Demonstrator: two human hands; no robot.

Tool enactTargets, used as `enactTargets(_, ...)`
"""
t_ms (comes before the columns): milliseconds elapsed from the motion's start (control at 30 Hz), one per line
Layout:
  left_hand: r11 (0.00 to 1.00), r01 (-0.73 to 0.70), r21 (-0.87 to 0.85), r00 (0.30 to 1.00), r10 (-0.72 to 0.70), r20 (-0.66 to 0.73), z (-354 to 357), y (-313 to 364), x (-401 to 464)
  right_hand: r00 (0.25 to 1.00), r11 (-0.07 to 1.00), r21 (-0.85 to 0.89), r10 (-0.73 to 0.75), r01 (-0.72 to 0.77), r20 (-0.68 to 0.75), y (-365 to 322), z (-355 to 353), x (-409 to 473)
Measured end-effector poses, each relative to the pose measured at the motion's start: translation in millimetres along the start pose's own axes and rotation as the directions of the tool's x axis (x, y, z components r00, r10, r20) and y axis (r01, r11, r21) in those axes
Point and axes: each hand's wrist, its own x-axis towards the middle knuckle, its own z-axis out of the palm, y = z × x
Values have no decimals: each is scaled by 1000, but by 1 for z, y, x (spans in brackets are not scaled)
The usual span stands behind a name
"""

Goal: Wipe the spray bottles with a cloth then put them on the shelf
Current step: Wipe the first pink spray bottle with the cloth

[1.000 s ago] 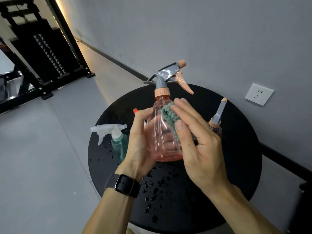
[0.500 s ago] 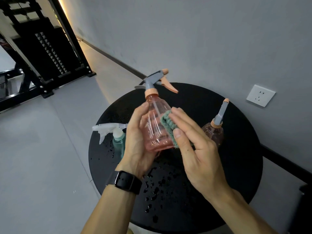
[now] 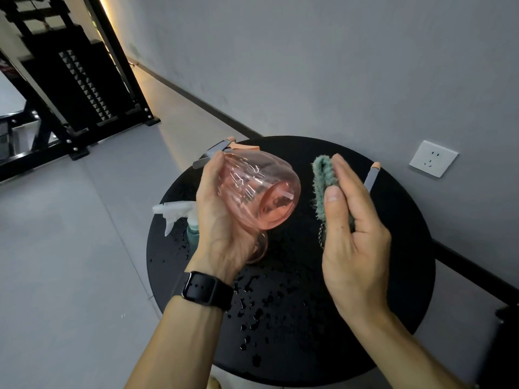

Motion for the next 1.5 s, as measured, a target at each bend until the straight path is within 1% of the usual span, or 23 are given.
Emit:
enactTargets(100, 1000, -6, 30, 999, 7, -33, 4, -2, 1, 997, 996, -37, -80, 80, 4, -6, 8, 0)
enactTargets(267, 1000, -14, 9, 999, 13, 40, 12, -10, -1, 967, 965, -95, -238, 246, 89, -8, 24, -4)
enactTargets(400, 996, 24, -90, 998, -19, 57, 14, -13, -2, 912, 908, -143, -365, 394, 189, -3, 32, -11)
enactTargets(533, 995, 24, -94, 999, -19, 51, 15, -8, -2, 849, 843, -181, -450, 506, 277, 7, 32, -22)
enactTargets(600, 994, 47, -101, 997, -41, 63, 16, -5, -3, 841, 829, -208, -452, 519, 296, 13, 27, -23)
enactTargets(667, 992, 47, -118, 997, -40, 66, 16, -1, -3, 852, 824, -247, -442, 510, 282, 17, 23, -21)
enactTargets(833, 998, 23, -56, 997, -19, 69, 15, -1, -4, 911, 872, -265, -384, 412, 152, 14, 19, -6)
enactTargets(900, 998, 36, -57, 996, -31, 89, 16, -6, -7, 918, 885, -243, -382, 397, 105, 7, 20, 1)
enactTargets(967, 997, 27, -75, 996, -21, 86, 19, -9, -8, 914, 885, -228, -395, 406, 91, -1, 22, 4)
enactTargets(1100, 994, 5, -113, 994, 8, 109, 19, -12, -6, 889, 871, -187, -433, 455, 147, -9, 26, 0)
enactTargets(1200, 991, 31, -129, 992, -14, 127, 17, -13, -6, 857, 849, -157, -470, 504, 211, -3, 27, -8)
enactTargets(1300, 992, 33, -120, 993, -18, 119, 15, -12, -7, 822, 812, -189, -491, 552, 289, 7, 24, -17)
enactTargets(1367, 993, 30, -113, 992, -16, 125, 14, -9, -7, 812, 798, -215, -487, 563, 322, 13, 20, -20)
enactTargets(1500, 994, 35, -106, 989, -19, 144, 16, -6, -8, 815, 774, -267, -508, 574, 279, 18, 15, -17)
